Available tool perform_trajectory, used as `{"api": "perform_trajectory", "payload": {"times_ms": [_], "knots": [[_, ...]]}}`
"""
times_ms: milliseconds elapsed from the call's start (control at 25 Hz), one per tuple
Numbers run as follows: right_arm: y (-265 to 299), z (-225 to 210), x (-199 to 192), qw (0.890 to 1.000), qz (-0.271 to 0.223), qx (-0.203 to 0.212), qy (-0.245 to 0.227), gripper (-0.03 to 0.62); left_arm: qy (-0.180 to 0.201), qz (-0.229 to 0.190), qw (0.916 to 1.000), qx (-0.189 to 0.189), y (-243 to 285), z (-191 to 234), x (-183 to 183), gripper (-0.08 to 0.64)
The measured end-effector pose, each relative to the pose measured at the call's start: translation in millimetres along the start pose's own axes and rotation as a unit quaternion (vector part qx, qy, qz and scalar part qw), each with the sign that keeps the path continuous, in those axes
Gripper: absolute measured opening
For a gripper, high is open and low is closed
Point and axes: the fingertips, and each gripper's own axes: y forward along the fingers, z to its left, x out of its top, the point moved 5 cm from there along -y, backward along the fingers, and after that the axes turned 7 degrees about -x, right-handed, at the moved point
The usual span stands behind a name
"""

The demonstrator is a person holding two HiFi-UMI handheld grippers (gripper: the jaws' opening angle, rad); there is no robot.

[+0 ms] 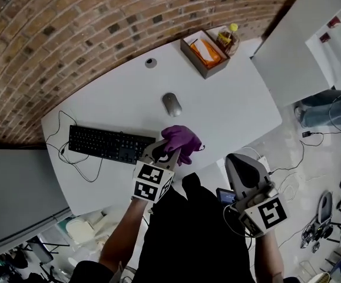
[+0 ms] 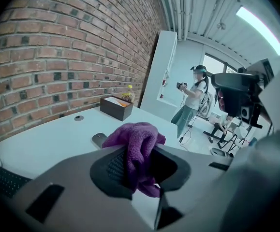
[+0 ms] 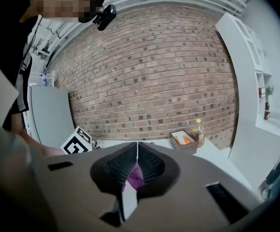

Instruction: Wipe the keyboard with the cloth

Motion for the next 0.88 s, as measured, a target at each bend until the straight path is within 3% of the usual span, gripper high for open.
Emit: {"api": "perform_trajectory", "payload": {"times_ms": [400, 880], "knots": [[16.3, 52.6, 7.0, 1.0, 0.0, 0.005, -0.012, 0.02, -0.019, 0.007, 0.9997, 0.015, -47.3, 32.0, -43.3, 0.098], [34.1, 104.6, 5.5, 0.999, 0.02, -0.021, -0.017, 0.02, -0.037, 0.033, 0.9986, 0.015, -46.9, 86.0, -92.4, 0.098]]}}
